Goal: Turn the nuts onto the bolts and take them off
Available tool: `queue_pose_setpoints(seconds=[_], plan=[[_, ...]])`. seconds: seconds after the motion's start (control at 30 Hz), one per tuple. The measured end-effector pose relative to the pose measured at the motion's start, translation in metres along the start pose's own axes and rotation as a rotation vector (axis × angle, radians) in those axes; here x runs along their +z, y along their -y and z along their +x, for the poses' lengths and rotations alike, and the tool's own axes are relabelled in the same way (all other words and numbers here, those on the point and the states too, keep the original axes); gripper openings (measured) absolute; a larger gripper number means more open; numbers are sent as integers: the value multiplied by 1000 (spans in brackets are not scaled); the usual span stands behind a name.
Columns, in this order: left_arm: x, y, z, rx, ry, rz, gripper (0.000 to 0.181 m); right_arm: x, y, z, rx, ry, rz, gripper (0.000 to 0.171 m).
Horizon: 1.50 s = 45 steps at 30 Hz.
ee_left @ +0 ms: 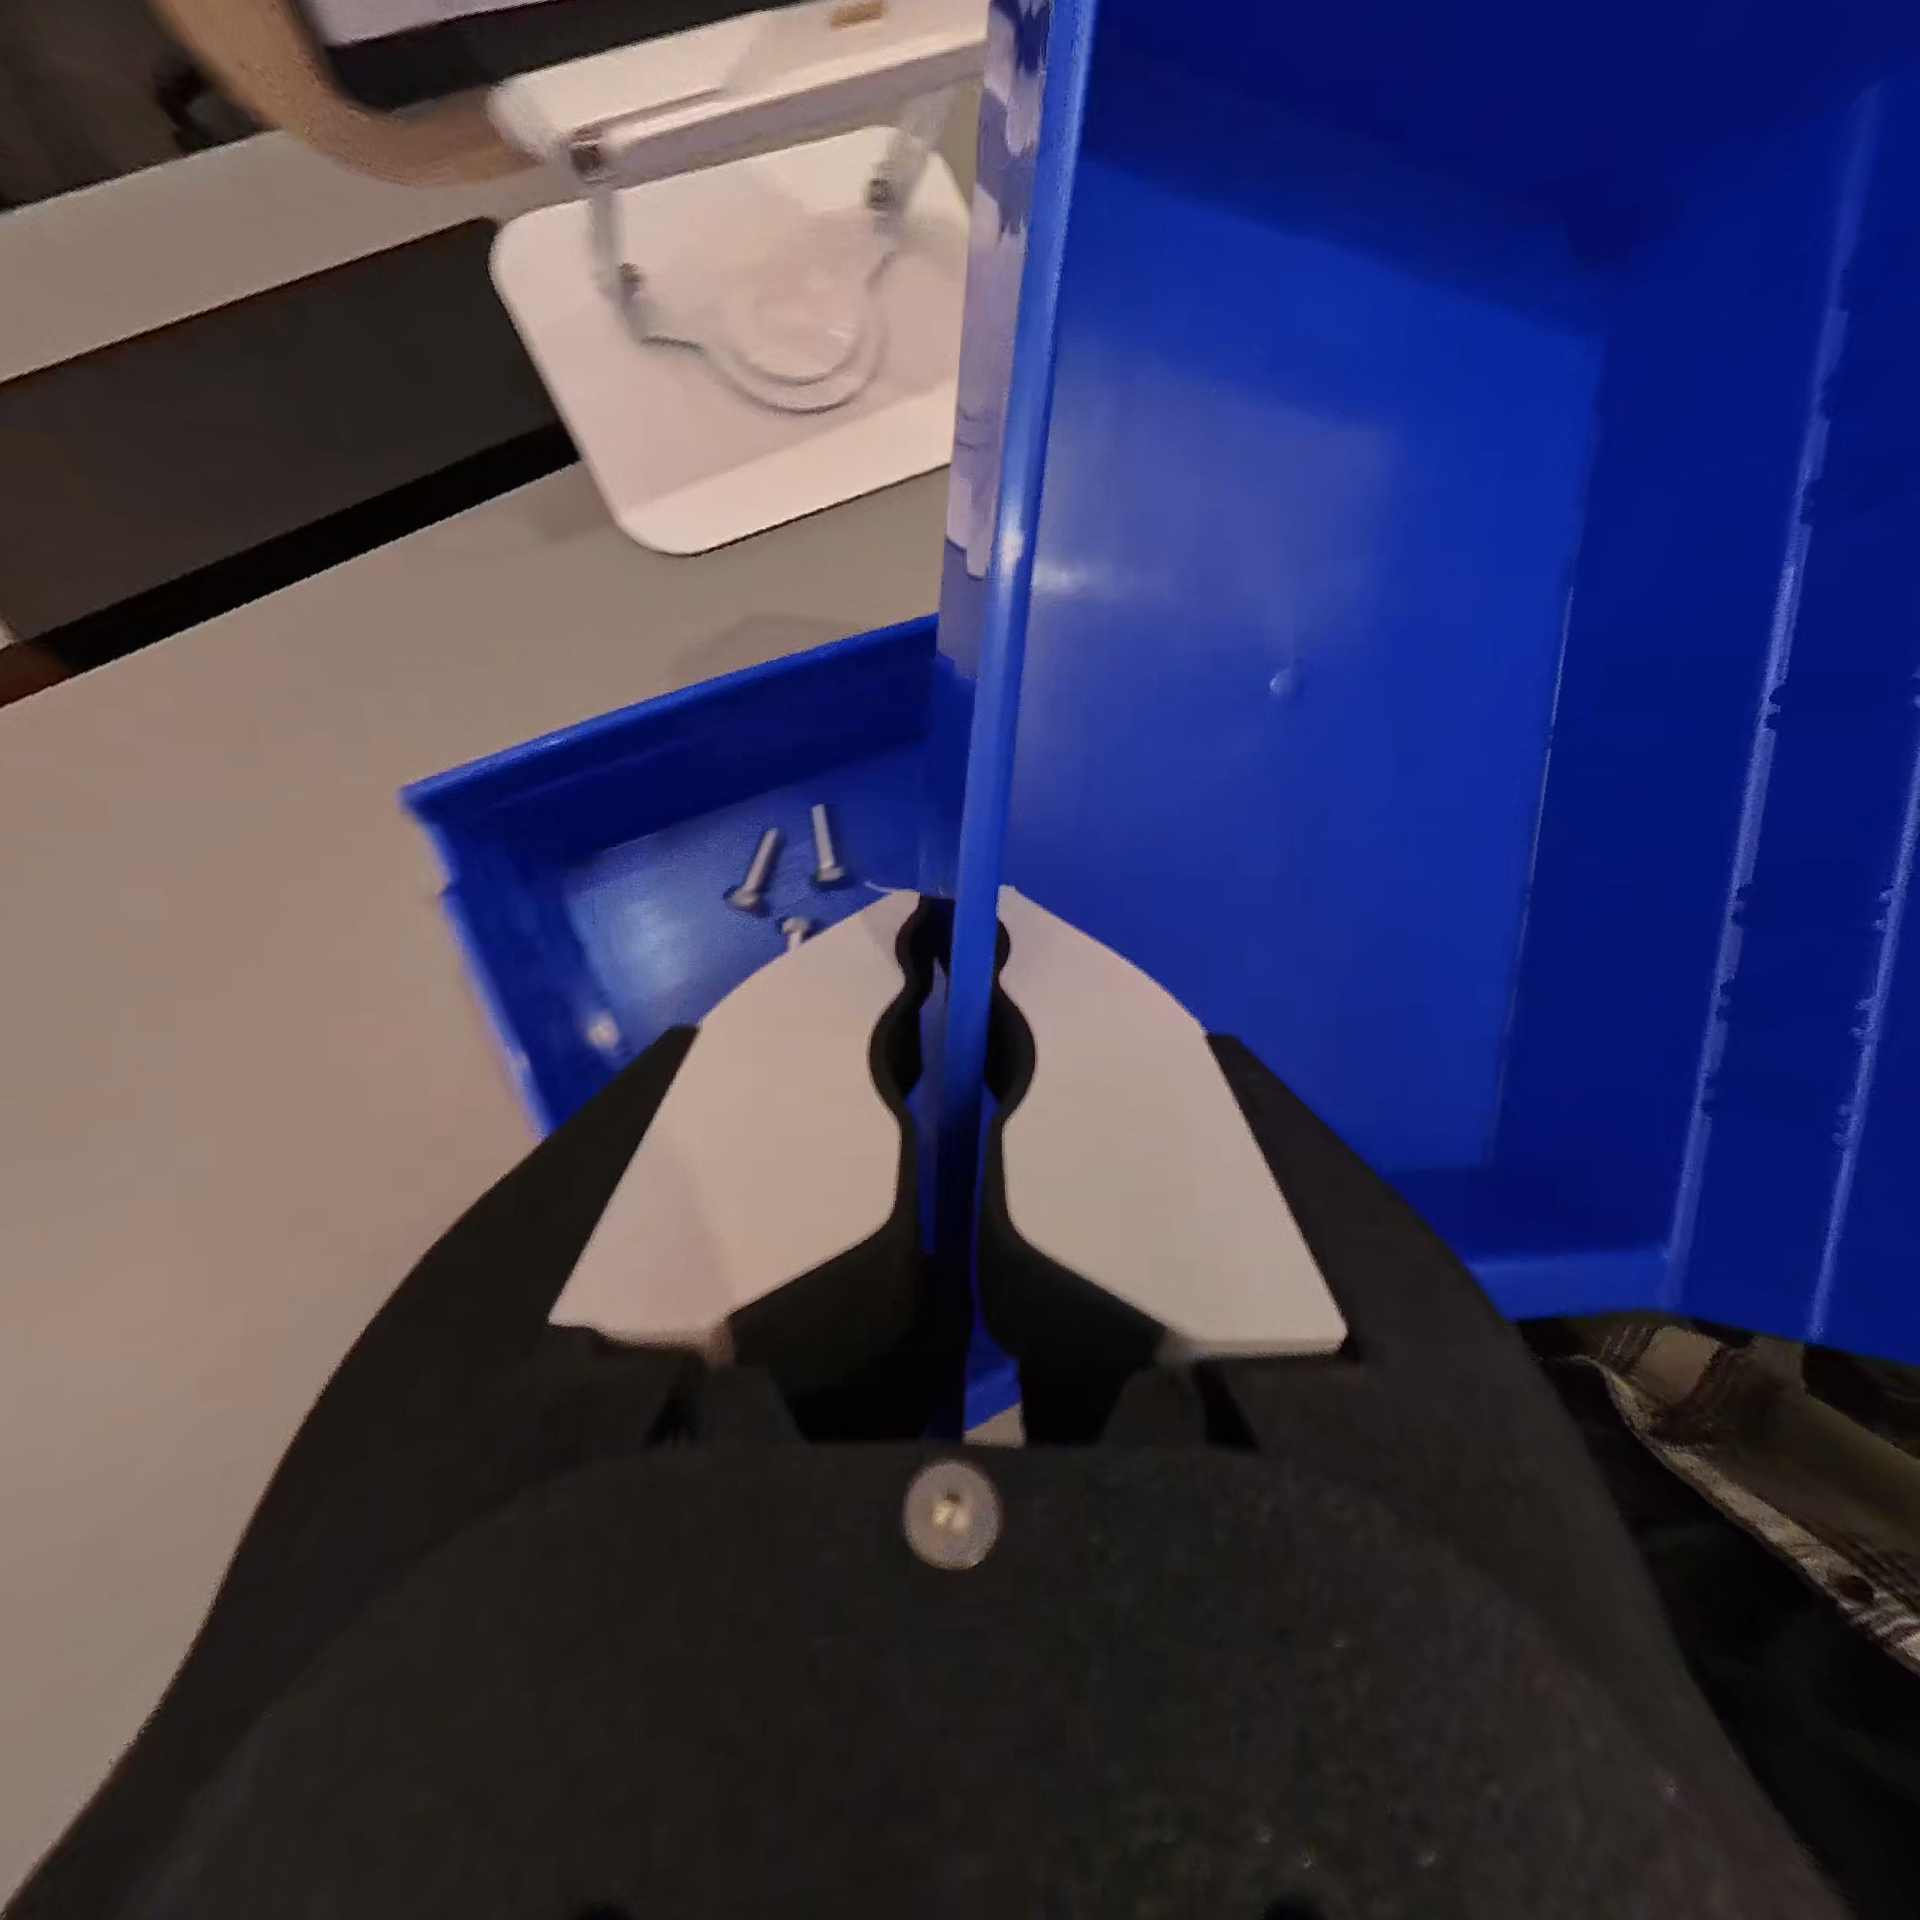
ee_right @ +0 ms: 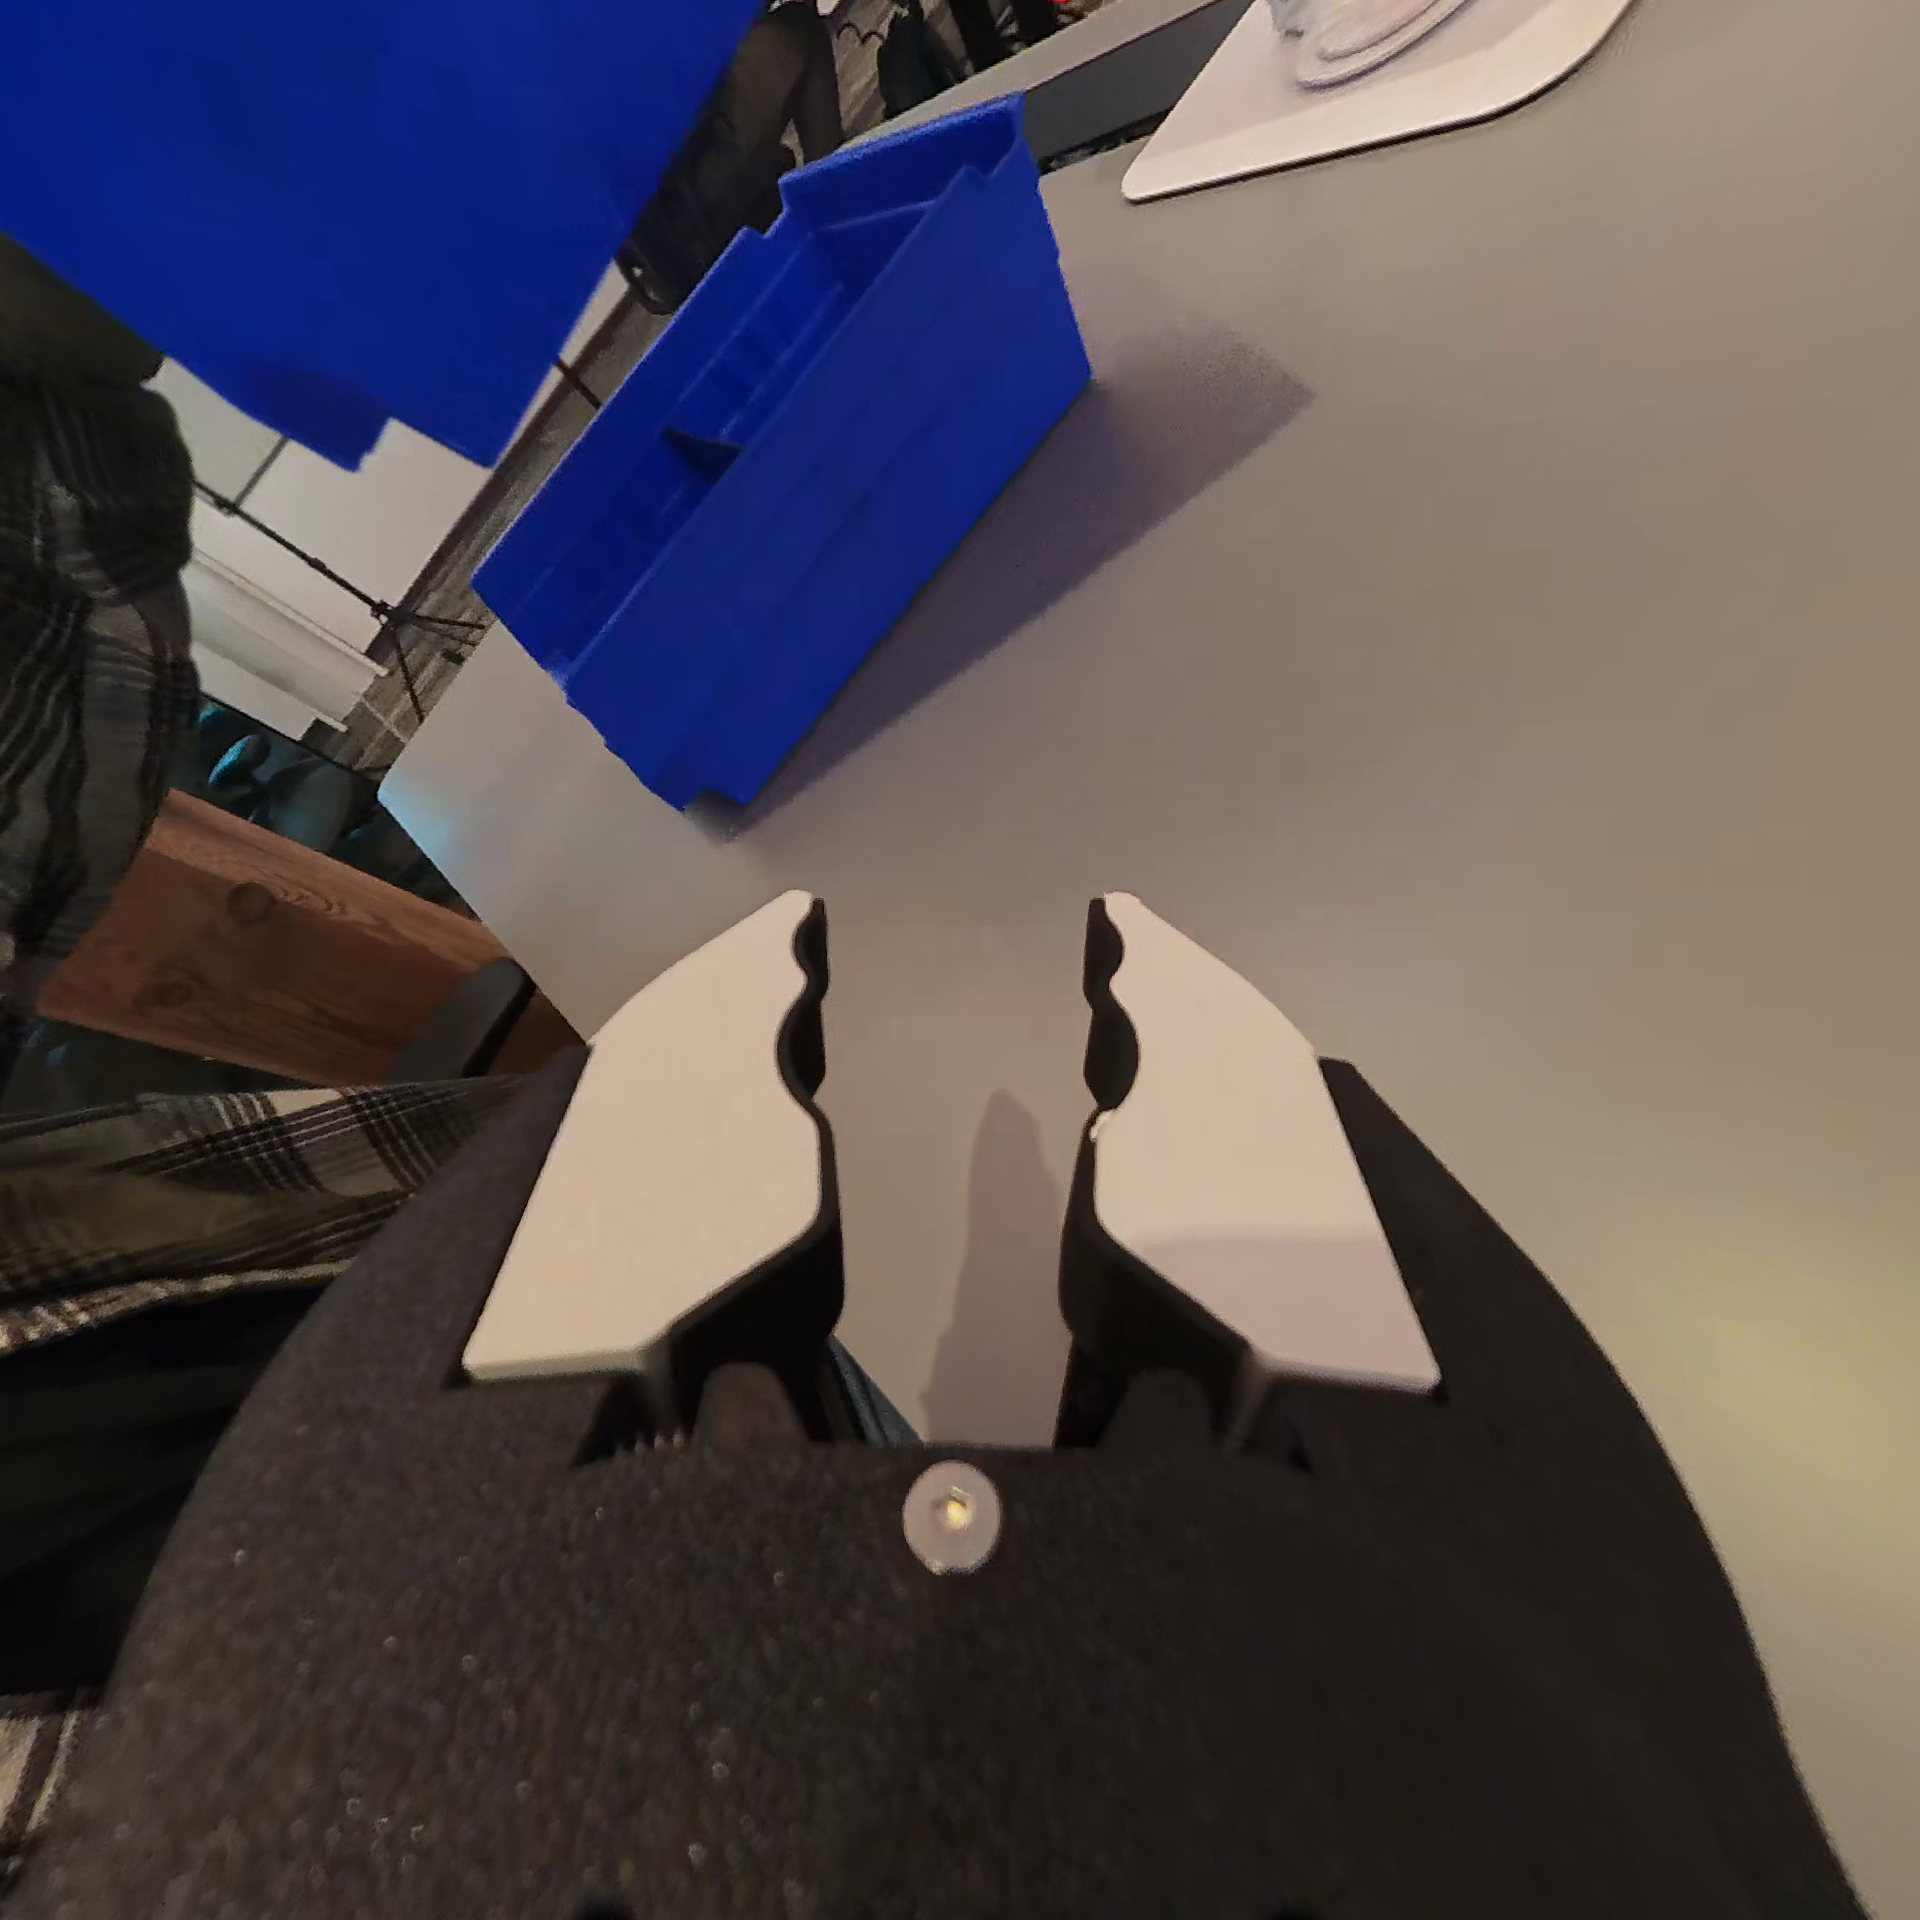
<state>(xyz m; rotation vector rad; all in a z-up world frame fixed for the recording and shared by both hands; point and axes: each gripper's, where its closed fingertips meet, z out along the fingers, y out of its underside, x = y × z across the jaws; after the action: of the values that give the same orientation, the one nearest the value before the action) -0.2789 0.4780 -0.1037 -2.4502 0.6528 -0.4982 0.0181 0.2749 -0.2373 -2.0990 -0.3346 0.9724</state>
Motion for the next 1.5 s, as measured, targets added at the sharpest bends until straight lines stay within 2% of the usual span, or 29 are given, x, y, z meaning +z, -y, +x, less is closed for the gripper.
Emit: queue_pose_setpoints(seconds=[0.2, 0.53, 0.73, 0.87, 1.03, 1.13, 1.3, 1.4, 1.5], plan=[[68, 13, 65, 57, -42, -107, 7, -27, 0, 9, 23, -38, 33, 47], [150, 3, 128, 168, -1, -282, 8, -53, -1, 24, 51, -87, 69, 48], [186, -18, 143, 237, 57, -365, 7, -52, -1, 26, 51, -83, 68, 48], [200, -31, 150, 245, 37, -382, 7, -53, -2, 27, 53, -81, 70, 48], [217, -60, 153, 345, 52, -458, 6, -52, -3, 27, 56, -72, 67, 48], [216, -61, 158, 427, 43, -431, 22, -50, -5, 24, 44, -67, 62, 50], [173, -19, 170, 508, -69, -170, 64, -49, -2, 19, 27, -53, 65, 52], [126, 8, 134, 511, 3, -6, 98, -49, -3, 18, 20, -52, 64, 53], [75, 20, 75, 391, 76, 138, 112, -47, -5, 18, 26, -39, 64, 53]])
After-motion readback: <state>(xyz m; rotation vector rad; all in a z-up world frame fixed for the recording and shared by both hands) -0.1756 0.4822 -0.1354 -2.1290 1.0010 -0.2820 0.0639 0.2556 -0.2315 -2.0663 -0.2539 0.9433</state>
